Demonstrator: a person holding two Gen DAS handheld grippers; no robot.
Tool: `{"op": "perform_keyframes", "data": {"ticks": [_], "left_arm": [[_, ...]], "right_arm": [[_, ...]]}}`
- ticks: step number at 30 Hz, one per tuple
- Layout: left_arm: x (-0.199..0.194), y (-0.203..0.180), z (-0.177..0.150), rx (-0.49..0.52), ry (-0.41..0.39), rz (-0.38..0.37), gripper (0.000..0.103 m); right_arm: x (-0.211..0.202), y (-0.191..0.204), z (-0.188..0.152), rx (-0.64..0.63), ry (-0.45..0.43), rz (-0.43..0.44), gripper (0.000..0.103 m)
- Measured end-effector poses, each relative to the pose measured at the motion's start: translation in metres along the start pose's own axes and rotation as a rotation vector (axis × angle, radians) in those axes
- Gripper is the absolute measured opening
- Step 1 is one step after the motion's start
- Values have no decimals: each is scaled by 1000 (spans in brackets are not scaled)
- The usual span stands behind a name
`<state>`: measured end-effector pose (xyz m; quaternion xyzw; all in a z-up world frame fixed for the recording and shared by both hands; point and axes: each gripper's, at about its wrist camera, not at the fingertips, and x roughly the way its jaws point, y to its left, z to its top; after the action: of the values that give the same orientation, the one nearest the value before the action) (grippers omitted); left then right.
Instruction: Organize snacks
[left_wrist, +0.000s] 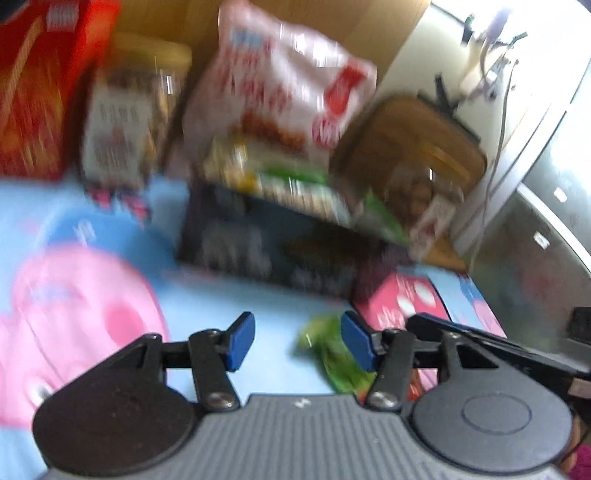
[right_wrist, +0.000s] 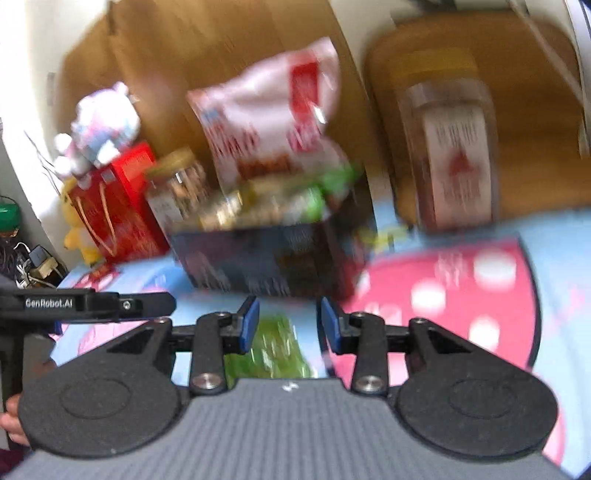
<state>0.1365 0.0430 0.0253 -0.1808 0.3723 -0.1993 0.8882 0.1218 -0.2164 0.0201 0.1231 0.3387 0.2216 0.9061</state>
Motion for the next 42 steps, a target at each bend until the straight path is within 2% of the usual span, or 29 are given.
{"op": "perform_keyframes", "data": {"ticks": [3,5,7,9,12,13,15,16,18,21,23,25,27,30,32,34,37,40,42], "left_arm": [[8,3,-4,-39,42,-1,53],[2,7,-5,-57,29,-3,55],[-9,12,-6,-59,-3,16,61],[-20,20,-8,-60,-28,50,61],[-37,38,-11,-90,-51,85,61],[-43,45,-13,-100,-59,99,61],[-53,57,-16,-126,-64,118,61],[-57,62,-18,-138,-65,115,61],[-63,66,-21,-146,-68,107,61],[-67,64,-25,-148,-76,81,61],[-67,63,-26,-164,-73,50,61],[-61,62,-27,-190,-61,29,61],[-52,62,-29,-229,-44,31,61],[-45,63,-35,-265,-43,29,62],[-44,61,-37,-248,-46,39,60],[-44,61,-38,-241,-47,40,57],[-47,65,-39,-252,-44,23,55],[-51,66,-43,-240,-33,-5,55],[-54,64,-46,-220,-20,-28,56]], "right_arm": [[15,12,-9,-69,66,-9,42],[29,28,-16,-142,113,-19,47],[38,49,-22,-242,108,-15,47],[43,69,-27,-331,129,33,43],[43,109,-47,-537,157,163,41],[37,121,-56,-605,147,195,37],[27,137,-66,-672,141,246,36],[23,138,-66,-652,160,292,36],[14,135,-61,-602,140,341,35],[10,117,-46,-498,83,276,36],[15,93,-29,-348,59,222,36],[29,70,-13,-198,61,172,36],[47,57,-1,-110,70,132,35],[67,56,3,-81,101,146,28],[75,66,1,-113,133,157,11],[67,73,-7,-139,130,162,3],[49,86,-24,-170,150,186,3],[25,95,-52,-173,216,263,3],[5,99,-65,-212,191,287,7]]}}
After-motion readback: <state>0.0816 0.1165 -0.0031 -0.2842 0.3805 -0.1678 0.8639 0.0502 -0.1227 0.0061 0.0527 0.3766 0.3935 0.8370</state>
